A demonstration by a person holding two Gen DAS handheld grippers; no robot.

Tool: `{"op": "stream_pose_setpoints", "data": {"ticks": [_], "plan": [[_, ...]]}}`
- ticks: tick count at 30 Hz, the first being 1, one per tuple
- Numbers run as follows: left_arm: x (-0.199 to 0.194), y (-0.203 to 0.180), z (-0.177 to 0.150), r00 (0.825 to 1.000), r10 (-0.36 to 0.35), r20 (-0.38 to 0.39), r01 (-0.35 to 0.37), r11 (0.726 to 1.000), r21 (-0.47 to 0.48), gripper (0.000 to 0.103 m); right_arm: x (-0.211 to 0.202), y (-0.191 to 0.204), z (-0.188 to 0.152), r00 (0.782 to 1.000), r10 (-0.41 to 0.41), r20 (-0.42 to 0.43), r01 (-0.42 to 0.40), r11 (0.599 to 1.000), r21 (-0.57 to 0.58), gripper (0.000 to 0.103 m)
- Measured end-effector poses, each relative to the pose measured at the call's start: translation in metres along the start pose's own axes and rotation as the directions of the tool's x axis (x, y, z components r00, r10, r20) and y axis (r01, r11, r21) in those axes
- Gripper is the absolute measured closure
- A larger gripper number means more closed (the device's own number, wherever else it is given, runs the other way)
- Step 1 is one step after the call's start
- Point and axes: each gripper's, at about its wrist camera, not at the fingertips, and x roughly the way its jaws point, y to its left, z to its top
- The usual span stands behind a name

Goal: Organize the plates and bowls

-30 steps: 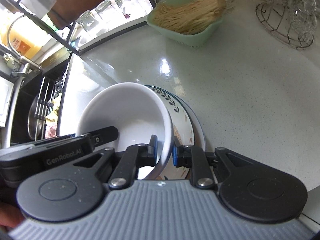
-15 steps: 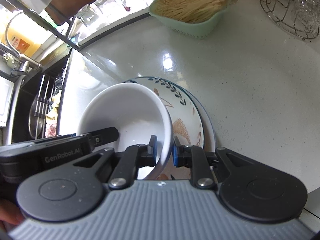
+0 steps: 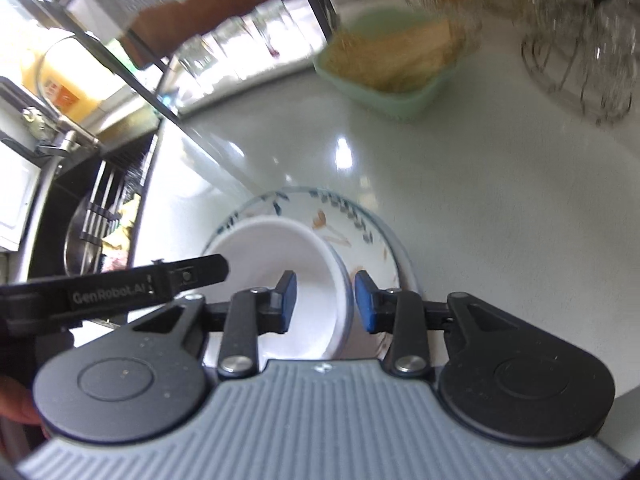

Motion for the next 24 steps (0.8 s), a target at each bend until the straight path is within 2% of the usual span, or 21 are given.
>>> {"op": "stream_pose_setpoints", "data": {"ticks": [5, 11, 15, 20, 22, 23, 24], "plan": [[-0.044, -0.013, -0.004, 0.996, 0.006, 0.089, -0.005, 1.000, -0.012, 0.047, -0.046, -0.009, 0.005, 0.995, 0.056, 0.084, -0.056, 0.998, -0.002, 0.067], [-0.103, -0.051, -0.024, 0.977, 0.010, 0.212, -0.019, 0.999, 0.044, 0.047, -0.112, -0.013, -0.001, 0.970, 0.101, 0.222, -0.092, 0.994, -0.051, 0.066], [-0.142, -0.069, -0.044, 0.956, -0.021, 0.293, 0.007, 0.999, 0.049, 0.047, -0.153, -0.012, -0.013, 0.938, 0.145, 0.314, -0.121, 0.988, -0.096, 0.066], [-0.179, -0.092, -0.079, 0.933, 0.005, 0.361, -0.034, 0.997, 0.074, 0.047, -0.196, -0.013, -0.035, 0.895, 0.190, 0.404, -0.133, 0.977, -0.165, 0.066], [-0.193, -0.097, -0.096, 0.920, 0.008, 0.391, -0.039, 0.997, 0.070, 0.043, -0.210, -0.017, -0.047, 0.876, 0.213, 0.432, -0.145, 0.972, -0.187, 0.066], [-0.199, -0.100, -0.104, 0.915, 0.009, 0.404, -0.040, 0.997, 0.068, 0.039, -0.217, -0.019, -0.053, 0.865, 0.233, 0.443, -0.155, 0.966, -0.207, 0.066], [-0.205, -0.102, -0.112, 0.912, 0.010, 0.410, -0.040, 0.997, 0.065, 0.031, -0.223, -0.021, -0.060, 0.854, 0.247, 0.458, -0.158, 0.961, -0.225, 0.061]]}}
